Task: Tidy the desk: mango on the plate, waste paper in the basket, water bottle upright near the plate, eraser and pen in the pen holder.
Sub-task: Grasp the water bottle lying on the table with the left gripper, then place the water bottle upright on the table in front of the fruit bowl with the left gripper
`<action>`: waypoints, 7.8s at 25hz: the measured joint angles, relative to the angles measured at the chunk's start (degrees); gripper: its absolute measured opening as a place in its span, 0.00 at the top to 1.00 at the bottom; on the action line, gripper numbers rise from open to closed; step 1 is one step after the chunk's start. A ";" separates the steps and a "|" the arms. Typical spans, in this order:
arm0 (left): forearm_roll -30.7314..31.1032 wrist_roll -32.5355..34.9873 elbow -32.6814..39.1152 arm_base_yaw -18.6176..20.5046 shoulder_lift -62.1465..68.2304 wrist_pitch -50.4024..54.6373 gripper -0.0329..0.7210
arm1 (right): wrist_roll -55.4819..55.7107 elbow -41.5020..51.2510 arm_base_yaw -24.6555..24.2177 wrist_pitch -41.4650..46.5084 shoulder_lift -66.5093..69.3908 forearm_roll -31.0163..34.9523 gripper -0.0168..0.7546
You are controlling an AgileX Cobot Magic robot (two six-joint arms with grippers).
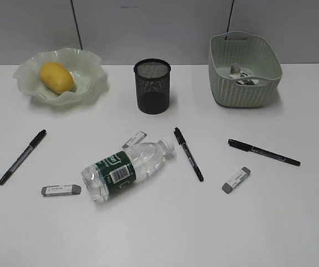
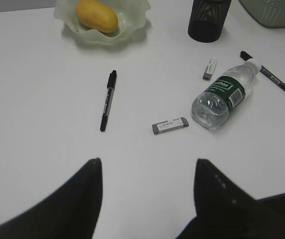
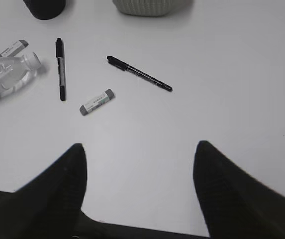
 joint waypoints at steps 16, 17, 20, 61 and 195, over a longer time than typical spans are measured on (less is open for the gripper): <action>-9.08 5.61 -5.02 0.00 29.33 -32.30 0.30 | -0.11 12.41 0.00 -1.67 -14.16 -2.71 0.29; -10.00 8.53 -6.17 0.00 32.08 -32.82 0.30 | -0.11 12.47 0.00 -1.67 -14.16 -3.02 0.29; -11.98 15.30 -10.48 0.00 40.50 -32.82 0.30 | -0.11 12.47 0.00 -1.72 -14.16 -3.02 0.29; 9.36 8.02 -48.74 -33.22 108.49 -9.11 0.14 | -0.22 12.47 0.00 -1.83 -14.16 -4.28 0.29; 4.82 -9.19 -7.02 2.39 119.10 -130.52 0.11 | -0.73 12.92 0.00 -2.62 -14.16 -4.72 0.29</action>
